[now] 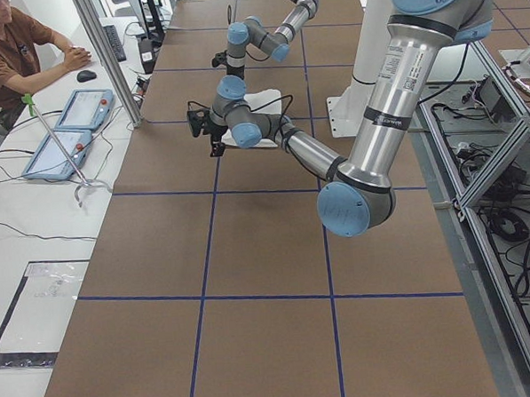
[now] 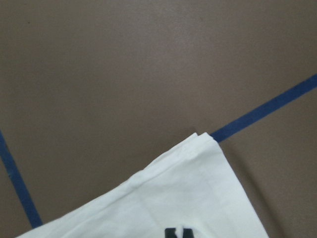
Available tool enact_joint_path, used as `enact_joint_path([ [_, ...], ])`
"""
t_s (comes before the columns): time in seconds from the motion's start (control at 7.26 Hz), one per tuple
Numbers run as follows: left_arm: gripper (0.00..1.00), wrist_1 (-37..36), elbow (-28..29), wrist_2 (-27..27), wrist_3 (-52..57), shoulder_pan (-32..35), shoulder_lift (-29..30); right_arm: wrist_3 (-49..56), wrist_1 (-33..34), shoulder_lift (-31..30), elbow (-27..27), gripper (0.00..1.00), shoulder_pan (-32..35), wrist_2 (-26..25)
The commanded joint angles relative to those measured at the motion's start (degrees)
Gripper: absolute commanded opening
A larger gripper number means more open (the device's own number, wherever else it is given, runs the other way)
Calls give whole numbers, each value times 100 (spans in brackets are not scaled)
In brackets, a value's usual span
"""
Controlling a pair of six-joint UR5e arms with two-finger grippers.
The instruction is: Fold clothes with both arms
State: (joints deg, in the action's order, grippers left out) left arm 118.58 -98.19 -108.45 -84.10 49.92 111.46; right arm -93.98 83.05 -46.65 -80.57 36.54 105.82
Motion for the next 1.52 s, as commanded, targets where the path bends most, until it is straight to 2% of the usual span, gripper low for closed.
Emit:
enact_joint_path([
  [0.0, 100, 7, -7, 0, -1, 0, 16, -6, 945, 7, -212, 0, 108, 176],
  [0.14, 100, 7, -34, 0, -1, 0, 25, -6, 1228, -11, -274, 0, 108, 167],
  [0.28, 100, -2, -42, 0, -1, 0, 25, -6, 1231, -46, -284, 2, 108, 158],
  [0.41, 100, -2, -60, 0, -1, 9, 25, 20, 1205, -63, -284, 98, 99, 97],
  [0.83, 100, -2, -60, -9, 7, 52, 52, 763, 1152, -72, -284, 100, 799, 289],
  [1.1, 100, -28, -69, -595, 591, 428, 43, 2148, 1135, -317, -380, 100, 1554, 597],
  [1.38, 100, -90, -60, -1271, 2021, 1235, -219, 3965, 987, -756, -346, 100, 2555, 912],
])
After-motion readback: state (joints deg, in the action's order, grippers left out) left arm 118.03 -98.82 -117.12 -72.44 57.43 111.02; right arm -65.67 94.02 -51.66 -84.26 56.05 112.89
